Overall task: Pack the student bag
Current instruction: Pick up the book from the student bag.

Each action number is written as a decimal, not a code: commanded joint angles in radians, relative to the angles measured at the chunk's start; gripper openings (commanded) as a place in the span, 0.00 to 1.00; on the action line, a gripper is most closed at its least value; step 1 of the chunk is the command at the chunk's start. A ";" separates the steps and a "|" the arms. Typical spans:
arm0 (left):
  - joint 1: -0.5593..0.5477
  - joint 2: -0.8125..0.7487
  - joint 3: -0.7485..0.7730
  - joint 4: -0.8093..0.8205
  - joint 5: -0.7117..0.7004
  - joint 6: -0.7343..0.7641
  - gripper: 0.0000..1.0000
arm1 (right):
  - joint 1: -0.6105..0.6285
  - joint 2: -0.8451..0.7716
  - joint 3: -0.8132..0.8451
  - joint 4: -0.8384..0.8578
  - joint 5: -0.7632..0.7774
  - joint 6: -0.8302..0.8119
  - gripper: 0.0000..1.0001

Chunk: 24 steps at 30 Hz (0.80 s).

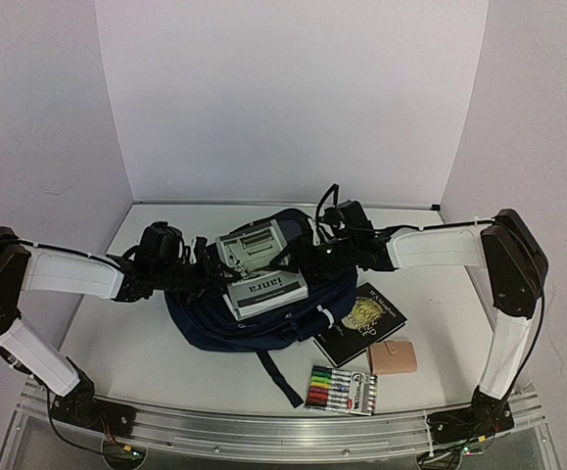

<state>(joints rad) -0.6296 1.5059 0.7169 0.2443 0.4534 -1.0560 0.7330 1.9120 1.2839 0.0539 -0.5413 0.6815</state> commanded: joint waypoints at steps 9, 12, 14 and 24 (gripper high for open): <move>-0.003 -0.117 0.003 -0.090 -0.048 0.072 0.59 | 0.012 -0.152 -0.034 0.161 -0.072 0.060 0.46; -0.002 -0.232 0.019 -0.241 -0.159 0.147 0.88 | 0.013 -0.195 -0.025 0.119 -0.041 0.023 0.45; 0.001 -0.324 0.037 -0.345 -0.221 0.218 0.98 | 0.012 -0.218 -0.003 0.056 -0.034 -0.035 0.44; 0.039 -0.452 0.183 -0.614 -0.139 0.536 1.00 | 0.012 -0.311 0.073 -0.186 -0.135 -0.189 0.35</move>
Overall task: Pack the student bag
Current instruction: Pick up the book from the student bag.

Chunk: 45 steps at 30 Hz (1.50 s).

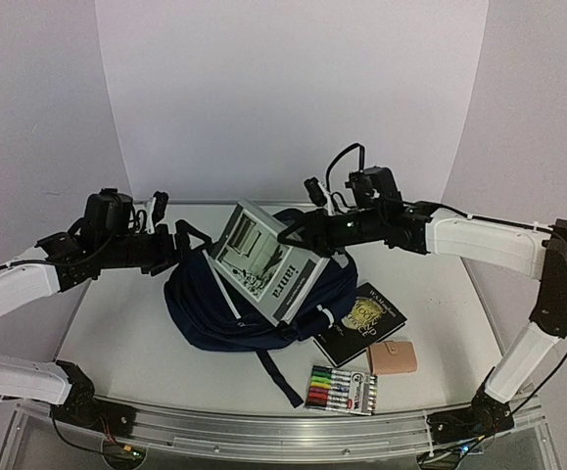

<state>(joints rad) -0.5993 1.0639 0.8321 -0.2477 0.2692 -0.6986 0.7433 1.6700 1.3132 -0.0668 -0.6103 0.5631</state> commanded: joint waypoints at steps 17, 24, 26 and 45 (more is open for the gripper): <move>0.009 0.033 0.086 -0.039 0.332 0.402 1.00 | 0.002 -0.158 0.035 -0.088 -0.335 -0.048 0.34; 0.009 0.067 0.119 0.047 0.590 0.341 1.00 | 0.005 -0.151 0.033 -0.087 -0.410 -0.059 0.34; 0.009 0.067 0.112 0.087 0.638 0.314 1.00 | 0.004 -0.144 0.038 -0.087 -0.420 -0.063 0.34; 0.009 0.064 0.038 0.244 0.685 0.177 0.29 | 0.004 -0.154 0.048 -0.092 -0.206 -0.114 0.65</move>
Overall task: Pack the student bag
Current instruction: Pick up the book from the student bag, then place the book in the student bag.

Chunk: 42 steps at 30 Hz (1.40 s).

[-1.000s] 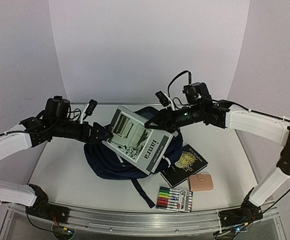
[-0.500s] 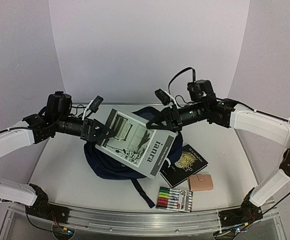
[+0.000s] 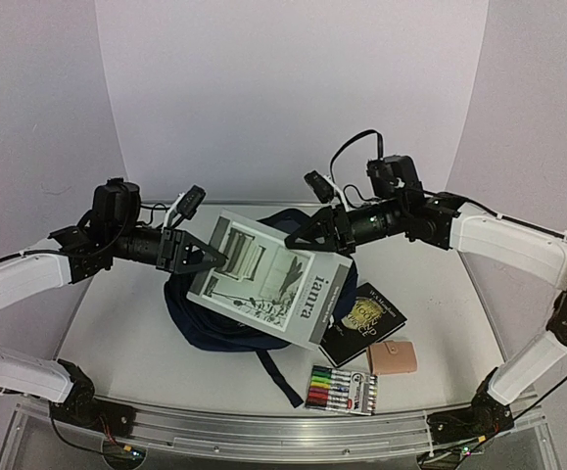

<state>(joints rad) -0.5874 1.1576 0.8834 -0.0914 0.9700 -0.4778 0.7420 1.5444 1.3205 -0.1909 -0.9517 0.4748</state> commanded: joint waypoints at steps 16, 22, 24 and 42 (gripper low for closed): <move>0.239 -0.088 0.094 -0.069 -0.298 -0.214 0.20 | 0.063 -0.090 0.060 -0.054 0.795 -0.112 0.93; 0.445 -0.097 0.149 -0.161 -0.370 -0.264 0.20 | 0.313 0.014 0.132 -0.065 1.162 -0.202 0.96; 0.498 -0.112 0.136 -0.155 -0.405 -0.293 0.21 | 0.362 0.092 0.178 -0.065 1.211 -0.207 0.96; 0.557 -0.310 -0.012 -0.190 -0.652 -0.361 0.23 | 0.531 0.823 0.701 -0.210 1.468 -0.271 0.77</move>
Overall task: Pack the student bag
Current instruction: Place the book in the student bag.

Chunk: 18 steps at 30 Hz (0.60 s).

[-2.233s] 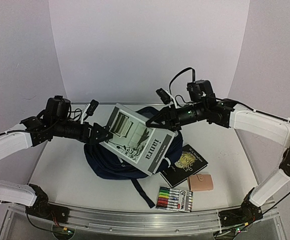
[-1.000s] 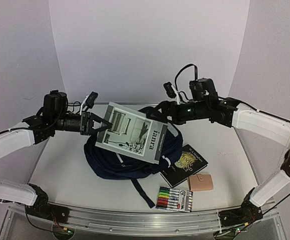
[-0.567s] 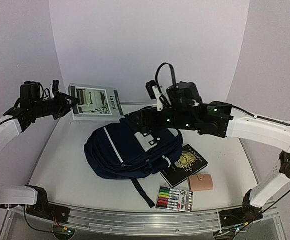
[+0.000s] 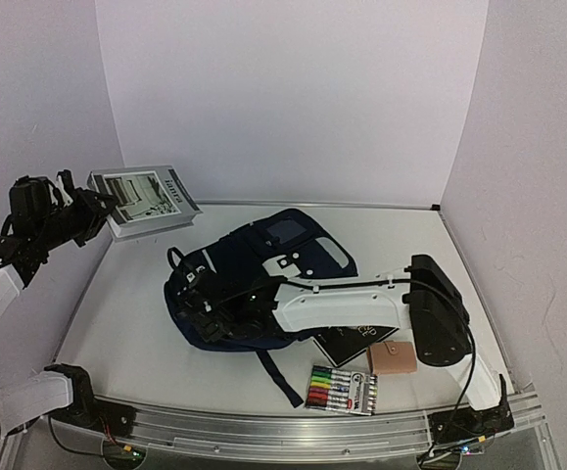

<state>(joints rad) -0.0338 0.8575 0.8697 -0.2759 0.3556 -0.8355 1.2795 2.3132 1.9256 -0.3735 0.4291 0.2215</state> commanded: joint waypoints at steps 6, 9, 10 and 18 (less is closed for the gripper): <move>0.003 -0.029 -0.007 -0.022 -0.034 -0.004 0.23 | -0.006 0.137 0.130 -0.034 0.169 -0.021 0.54; 0.003 -0.037 -0.013 -0.031 -0.030 -0.007 0.23 | -0.006 0.157 0.137 -0.035 0.173 -0.014 0.35; 0.003 -0.040 -0.014 -0.036 -0.029 -0.008 0.23 | -0.007 0.159 0.139 -0.035 0.171 -0.010 0.31; 0.003 -0.109 -0.023 -0.085 -0.032 -0.018 0.22 | -0.038 0.091 0.143 -0.035 0.153 0.037 0.00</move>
<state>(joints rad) -0.0338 0.8038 0.8489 -0.3683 0.3351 -0.8398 1.2869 2.4454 2.0472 -0.3752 0.5545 0.2329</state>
